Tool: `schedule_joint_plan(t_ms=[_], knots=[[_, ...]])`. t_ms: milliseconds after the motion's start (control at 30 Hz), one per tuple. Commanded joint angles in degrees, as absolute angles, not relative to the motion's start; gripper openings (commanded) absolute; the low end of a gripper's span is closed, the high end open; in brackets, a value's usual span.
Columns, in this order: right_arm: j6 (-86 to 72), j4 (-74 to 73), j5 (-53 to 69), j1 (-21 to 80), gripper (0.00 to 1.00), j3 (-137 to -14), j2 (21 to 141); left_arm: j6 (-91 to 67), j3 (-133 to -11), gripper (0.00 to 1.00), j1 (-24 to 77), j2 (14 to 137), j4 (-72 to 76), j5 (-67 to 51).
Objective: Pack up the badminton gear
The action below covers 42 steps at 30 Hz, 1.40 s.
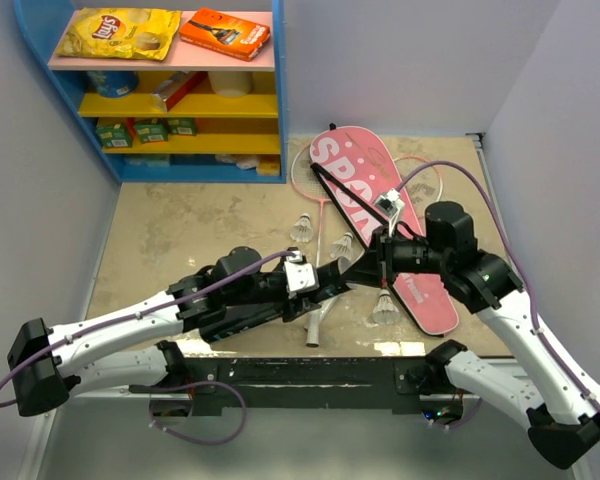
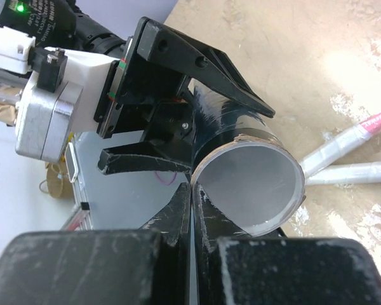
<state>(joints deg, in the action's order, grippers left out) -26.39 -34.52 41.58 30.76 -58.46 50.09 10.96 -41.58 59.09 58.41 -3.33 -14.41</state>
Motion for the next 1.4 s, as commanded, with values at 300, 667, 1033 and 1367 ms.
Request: schedule_joint_plan(t_ms=[300,667,1033,1367], knots=[[-26.3,-36.7,32.8,30.8,0.0,-64.1,49.9,9.1,-38.5,0.0,59.2,53.4,2.7,-15.5],[-26.0,-42.3,-8.1,29.4,0.0,-68.8,62.1,7.8,-38.8,0.0,59.2,51.6,3.6,-15.6],[-31.5,-32.4,-17.4,6.7,0.0,-66.5,80.8,5.0,-38.8,0.0,59.5,51.5,4.3,-13.7],[-34.4,-28.7,-27.1,-2.6,0.0,-67.8,95.8,2.2,-39.4,0.0,59.5,50.0,4.1,-9.9]])
